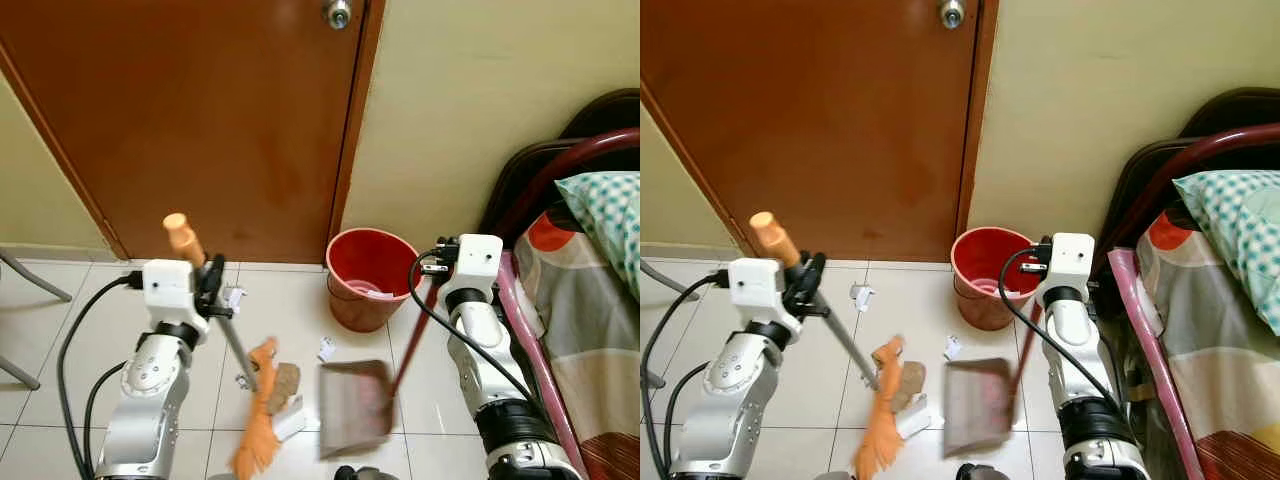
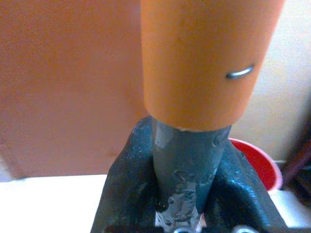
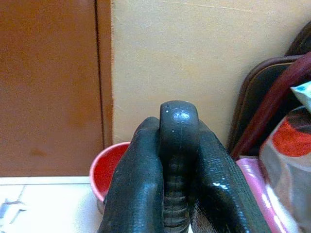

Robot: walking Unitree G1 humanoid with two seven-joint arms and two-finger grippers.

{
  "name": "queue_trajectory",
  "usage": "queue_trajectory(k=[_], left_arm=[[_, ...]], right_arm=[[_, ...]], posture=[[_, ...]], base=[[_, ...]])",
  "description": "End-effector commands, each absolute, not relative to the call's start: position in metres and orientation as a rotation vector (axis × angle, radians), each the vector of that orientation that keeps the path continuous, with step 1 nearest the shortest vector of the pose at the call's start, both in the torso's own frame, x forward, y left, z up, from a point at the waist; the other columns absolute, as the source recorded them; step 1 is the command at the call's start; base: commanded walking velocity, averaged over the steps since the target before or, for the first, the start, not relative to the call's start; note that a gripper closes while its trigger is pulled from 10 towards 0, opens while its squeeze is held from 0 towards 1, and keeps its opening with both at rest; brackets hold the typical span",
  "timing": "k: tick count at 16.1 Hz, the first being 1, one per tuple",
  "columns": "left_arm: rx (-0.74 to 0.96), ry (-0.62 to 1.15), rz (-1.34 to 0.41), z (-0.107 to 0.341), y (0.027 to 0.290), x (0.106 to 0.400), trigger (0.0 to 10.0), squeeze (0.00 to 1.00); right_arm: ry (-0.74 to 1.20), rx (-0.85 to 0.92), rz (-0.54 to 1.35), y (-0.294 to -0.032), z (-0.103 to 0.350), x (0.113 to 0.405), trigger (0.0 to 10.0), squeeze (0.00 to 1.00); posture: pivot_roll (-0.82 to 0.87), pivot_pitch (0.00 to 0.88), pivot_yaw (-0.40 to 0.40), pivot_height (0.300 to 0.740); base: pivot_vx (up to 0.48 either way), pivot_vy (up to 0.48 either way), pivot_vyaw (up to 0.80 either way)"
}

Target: Sweep floor

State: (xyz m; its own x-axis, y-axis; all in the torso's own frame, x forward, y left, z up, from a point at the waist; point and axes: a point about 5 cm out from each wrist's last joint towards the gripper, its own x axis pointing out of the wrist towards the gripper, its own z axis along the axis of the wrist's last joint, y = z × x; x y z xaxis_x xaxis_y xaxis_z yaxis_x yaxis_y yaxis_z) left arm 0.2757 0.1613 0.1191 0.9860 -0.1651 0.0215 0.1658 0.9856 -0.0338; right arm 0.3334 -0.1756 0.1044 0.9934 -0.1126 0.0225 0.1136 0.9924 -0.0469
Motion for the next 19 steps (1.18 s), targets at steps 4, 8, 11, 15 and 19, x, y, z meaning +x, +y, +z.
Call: queue_trajectory(k=[4,8,11,15,19], left_arm=[[-0.172,-0.014,-0.281,0.134,0.139,0.273,10.0,0.00],[-0.349,-0.072,-0.239,0.154,0.135,0.280,10.0,0.00],[-0.349,-0.089,-0.085,0.152,0.163,0.282,10.0,0.00],[-0.146,-0.086,0.042,0.150,0.202,0.279,10.0,0.00],[-0.084,-0.001,0.069,0.125,0.214,0.263,10.0,0.00]], right_arm=[[-0.017,-0.070,-0.072,-0.155,0.102,0.337,10.0,0.00],[-0.017,-0.059,-0.034,-0.136,0.104,0.344,10.0,0.00],[-0.012,-0.058,-0.032,-0.139,0.102,0.343,10.0,0.00],[0.002,-0.054,-0.060,-0.148,0.097,0.338,10.0,0.00],[0.014,-0.043,-0.086,-0.164,0.087,0.325,10.0,0.00]], posture=[[0.14,0.149,-0.027,0.740],[0.15,0.152,-0.031,0.740],[0.15,0.155,-0.038,0.740],[0.14,0.165,-0.041,0.740],[0.13,0.115,-0.024,0.740]], base=[[0.000,0.000,0.00],[0.000,0.000,0.00],[0.000,0.000,0.00],[0.000,0.000,0.00],[0.000,0.000,0.00]])
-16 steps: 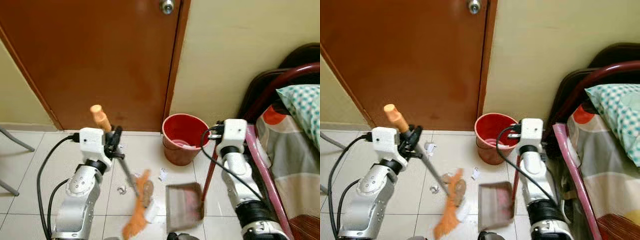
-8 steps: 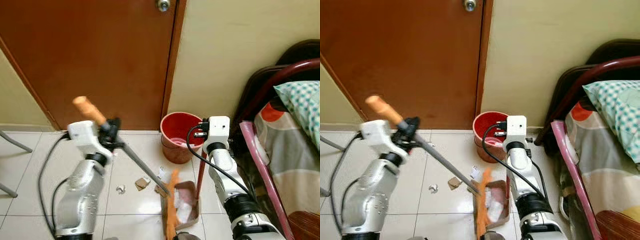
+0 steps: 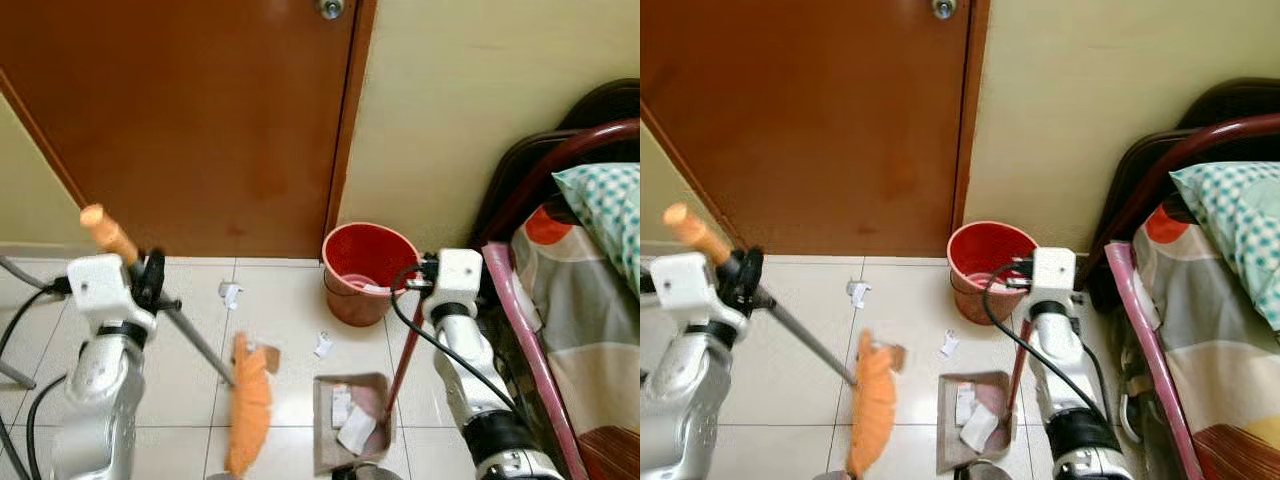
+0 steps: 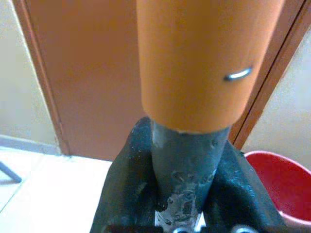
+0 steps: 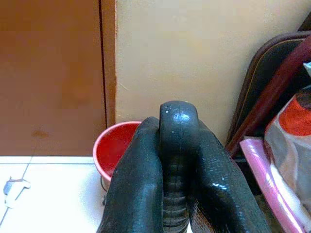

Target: Sweep floor

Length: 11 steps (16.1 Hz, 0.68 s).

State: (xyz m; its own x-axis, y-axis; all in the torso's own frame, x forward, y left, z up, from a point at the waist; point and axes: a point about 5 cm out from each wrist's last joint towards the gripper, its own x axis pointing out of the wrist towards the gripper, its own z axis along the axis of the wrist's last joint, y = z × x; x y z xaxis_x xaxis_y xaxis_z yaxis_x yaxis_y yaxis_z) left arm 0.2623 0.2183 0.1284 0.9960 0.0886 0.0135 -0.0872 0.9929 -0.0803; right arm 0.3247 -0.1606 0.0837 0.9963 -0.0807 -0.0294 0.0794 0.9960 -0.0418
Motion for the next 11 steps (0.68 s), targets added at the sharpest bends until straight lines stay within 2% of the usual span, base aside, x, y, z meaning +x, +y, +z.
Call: queue_trajectory(k=[1,6,7,10,11], left_arm=[[-0.067,0.025,0.042,0.118,0.210,0.261,10.0,0.00],[-0.011,0.068,-0.038,0.101,0.190,0.264,10.0,0.00],[-0.010,0.062,-0.048,0.101,0.187,0.266,10.0,0.00],[-0.004,0.047,-0.062,0.100,0.181,0.266,10.0,0.00],[-0.003,0.047,-0.059,0.099,0.182,0.266,10.0,0.00]], right_arm=[[-0.014,-0.032,-0.050,-0.163,0.092,0.326,10.0,0.00],[-0.208,-0.343,0.241,-0.138,0.127,0.329,10.0,0.00],[-0.201,-0.336,0.240,-0.137,0.126,0.328,10.0,0.00],[-0.139,-0.116,0.164,-0.142,0.121,0.327,10.0,0.00],[-0.136,-0.116,0.165,-0.142,0.121,0.326,10.0,0.00]], posture=[[0.13,0.104,-0.012,0.740],[0.09,0.085,-0.015,0.740],[0.09,0.085,-0.015,0.740],[0.10,0.081,-0.020,0.740],[0.10,0.083,-0.019,0.740]], base=[[0.000,0.000,0.00],[0.000,0.000,0.00],[0.000,0.000,0.00],[0.000,0.000,0.00],[0.000,0.000,0.00]])
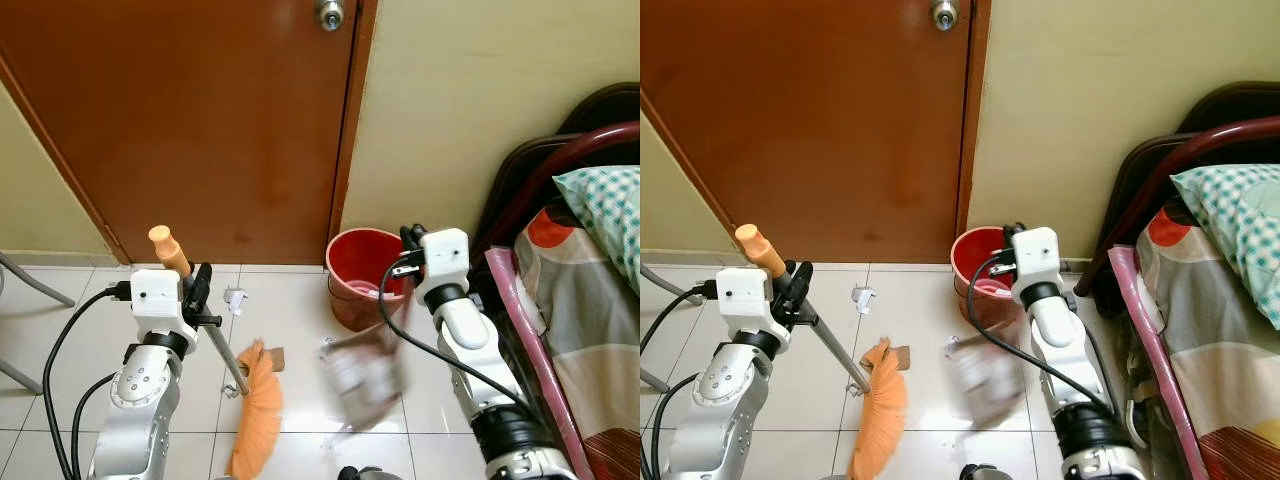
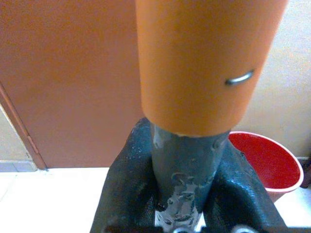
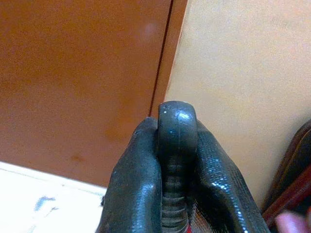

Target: Sweep floor

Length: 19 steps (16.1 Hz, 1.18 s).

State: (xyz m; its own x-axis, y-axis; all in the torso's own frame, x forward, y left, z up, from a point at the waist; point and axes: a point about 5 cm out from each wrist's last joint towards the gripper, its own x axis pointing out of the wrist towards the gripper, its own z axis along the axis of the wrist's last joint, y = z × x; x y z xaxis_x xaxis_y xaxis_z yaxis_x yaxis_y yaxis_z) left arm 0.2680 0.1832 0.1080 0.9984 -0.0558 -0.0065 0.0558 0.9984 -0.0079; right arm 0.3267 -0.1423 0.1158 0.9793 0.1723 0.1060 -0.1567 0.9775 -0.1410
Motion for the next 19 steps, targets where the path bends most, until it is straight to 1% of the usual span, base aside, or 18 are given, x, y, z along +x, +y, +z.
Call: queue_trajectory(k=[1,3,5,6,7,11,14,16,18,19], left_arm=[[-0.002,0.049,-0.057,0.098,0.182,0.266,10.0,0.00],[0.002,0.051,-0.059,0.098,0.182,0.266,10.0,0.00],[0.002,0.050,-0.064,0.098,0.180,0.267,10.0,0.00],[0.002,0.048,-0.067,0.098,0.179,0.268,10.0,0.00],[0.003,0.051,-0.067,0.097,0.179,0.267,10.0,0.00],[0.004,0.055,-0.071,0.097,0.177,0.267,10.0,0.00],[-0.111,0.082,-0.093,0.098,0.174,0.267,10.0,0.00],[-0.171,0.101,-0.164,0.099,0.165,0.264,10.0,0.00],[-0.225,0.111,-0.245,0.104,0.153,0.260,10.0,0.00],[-0.267,0.114,-0.254,0.107,0.149,0.260,10.0,0.00]], right_arm=[[-0.140,-0.121,0.165,-0.143,0.122,0.326,10.0,0.00],[-0.120,-0.124,0.214,-0.140,0.120,0.326,10.0,0.00],[-0.110,-0.129,0.193,-0.143,0.119,0.327,10.0,0.00],[-0.132,-0.187,0.209,-0.143,0.121,0.326,10.0,0.00],[-0.162,-0.247,0.276,-0.136,0.124,0.323,10.0,0.00],[-0.115,-0.166,0.224,-0.140,0.119,0.324,10.0,0.00],[-0.119,-0.220,0.214,-0.141,0.116,0.321,10.0,0.00],[-0.113,-0.227,0.197,-0.139,0.114,0.321,10.0,0.00],[-0.086,-0.216,0.217,-0.130,0.106,0.318,10.0,0.00],[-0.079,-0.210,0.231,-0.125,0.104,0.316,10.0,0.00]], posture=[[0.09,0.086,-0.018,0.740],[0.09,0.089,-0.016,0.740],[0.09,0.092,-0.016,0.740],[0.09,0.094,-0.015,0.740],[0.08,0.096,-0.012,0.740],[0.08,0.103,-0.018,0.740],[0.09,0.110,-0.023,0.740],[0.09,0.112,-0.025,0.740],[0.10,0.112,-0.025,0.740],[0.10,0.111,-0.026,0.740]], base=[[0.000,0.000,0.00],[0.000,0.000,0.00],[0.000,0.000,0.00],[0.000,0.000,0.00],[0.000,0.000,0.00],[0.000,0.000,0.00],[0.000,0.000,0.00],[0.000,0.000,0.00],[0.000,0.000,0.00],[0.000,0.000,0.00]])
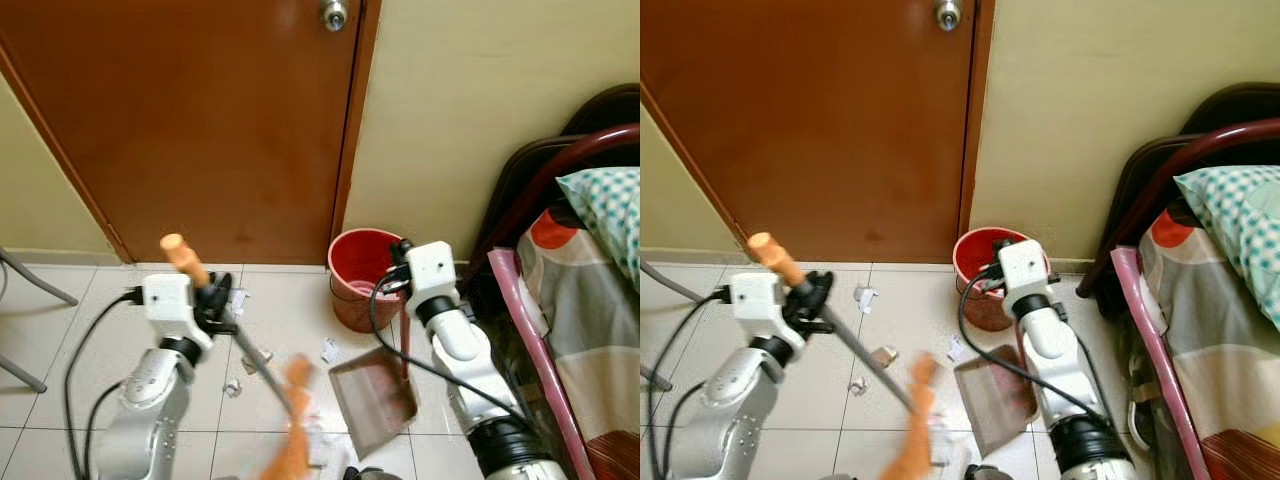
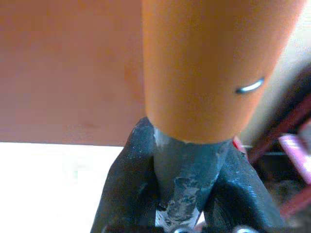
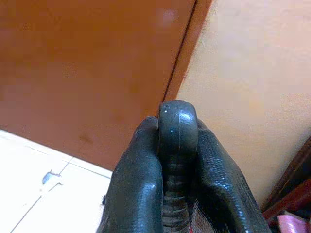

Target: Sweep floor

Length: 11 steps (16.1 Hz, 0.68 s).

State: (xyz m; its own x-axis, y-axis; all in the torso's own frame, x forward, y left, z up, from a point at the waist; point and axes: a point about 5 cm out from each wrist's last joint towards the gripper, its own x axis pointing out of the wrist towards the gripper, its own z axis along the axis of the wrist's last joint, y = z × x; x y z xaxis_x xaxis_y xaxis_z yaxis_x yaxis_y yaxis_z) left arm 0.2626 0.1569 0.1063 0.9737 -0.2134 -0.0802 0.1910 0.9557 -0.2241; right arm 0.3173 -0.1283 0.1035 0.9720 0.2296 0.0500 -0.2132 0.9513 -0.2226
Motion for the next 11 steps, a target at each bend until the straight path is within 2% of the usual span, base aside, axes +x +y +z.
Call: queue_trajectory(k=[1,3,5,8,11], left_arm=[[-0.325,0.116,-0.229,0.109,0.148,0.262,10.0,0.00],[-0.425,0.105,-0.145,0.113,0.153,0.267,10.0,0.00],[-0.534,0.053,-0.004,0.122,0.168,0.276,10.0,0.00],[-0.511,0.017,0.037,0.128,0.182,0.281,10.0,0.00],[-0.402,-0.019,0.097,0.135,0.199,0.284,10.0,0.00]], right_arm=[[-0.064,-0.199,0.243,-0.121,0.101,0.315,10.0,0.00],[-0.038,-0.190,0.258,-0.114,0.096,0.312,10.0,0.00],[-0.016,-0.180,0.256,-0.112,0.092,0.311,10.0,0.00],[0.005,-0.158,0.226,-0.117,0.089,0.313,10.0,0.00],[0.026,-0.142,0.201,-0.122,0.088,0.315,10.0,0.00]], posture=[[0.10,0.110,-0.027,0.740],[0.10,0.113,-0.029,0.740],[0.09,0.116,-0.028,0.740],[0.09,0.117,-0.026,0.740],[0.10,0.116,-0.027,0.740]], base=[[0.000,0.000,0.00],[0.000,0.000,0.00],[0.000,0.000,0.00],[0.000,0.000,0.00],[0.000,0.000,0.00]])
